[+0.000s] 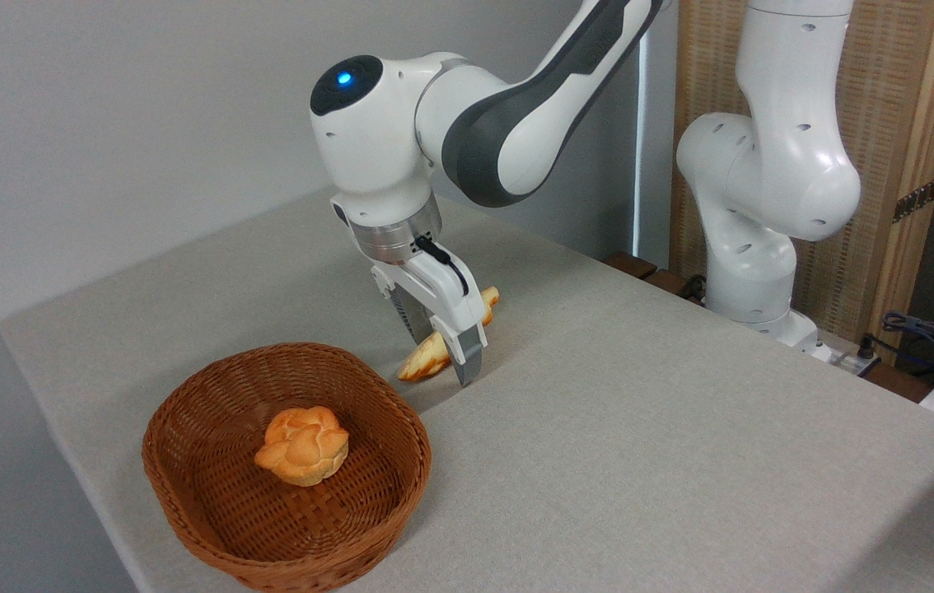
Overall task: Put bread into the basket
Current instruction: 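Close the gripper fingers around the bread roll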
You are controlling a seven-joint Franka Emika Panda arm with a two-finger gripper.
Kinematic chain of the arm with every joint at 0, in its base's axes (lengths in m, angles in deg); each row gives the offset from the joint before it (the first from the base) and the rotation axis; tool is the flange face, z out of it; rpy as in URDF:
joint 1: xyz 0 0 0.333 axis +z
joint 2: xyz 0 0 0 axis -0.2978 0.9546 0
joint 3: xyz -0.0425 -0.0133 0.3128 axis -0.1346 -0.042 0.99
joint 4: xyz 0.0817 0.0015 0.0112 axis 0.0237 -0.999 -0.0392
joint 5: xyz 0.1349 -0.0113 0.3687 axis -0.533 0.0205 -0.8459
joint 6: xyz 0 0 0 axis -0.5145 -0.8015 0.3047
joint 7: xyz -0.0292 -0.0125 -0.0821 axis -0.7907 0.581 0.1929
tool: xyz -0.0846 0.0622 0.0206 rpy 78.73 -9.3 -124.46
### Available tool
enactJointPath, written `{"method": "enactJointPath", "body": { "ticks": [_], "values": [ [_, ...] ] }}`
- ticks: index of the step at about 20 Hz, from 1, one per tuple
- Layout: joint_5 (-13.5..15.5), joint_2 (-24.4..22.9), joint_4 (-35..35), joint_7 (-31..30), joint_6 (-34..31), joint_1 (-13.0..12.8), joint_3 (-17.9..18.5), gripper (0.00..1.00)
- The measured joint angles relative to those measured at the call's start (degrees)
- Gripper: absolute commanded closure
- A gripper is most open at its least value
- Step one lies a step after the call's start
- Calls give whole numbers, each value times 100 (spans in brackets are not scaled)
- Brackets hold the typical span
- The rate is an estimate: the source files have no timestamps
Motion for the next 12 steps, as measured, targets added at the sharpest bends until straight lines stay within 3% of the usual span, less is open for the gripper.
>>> {"method": "enactJointPath", "body": {
  "ticks": [12],
  "values": [
    [7,0,41,-1,0,-13,-11,62]
  ]
}}
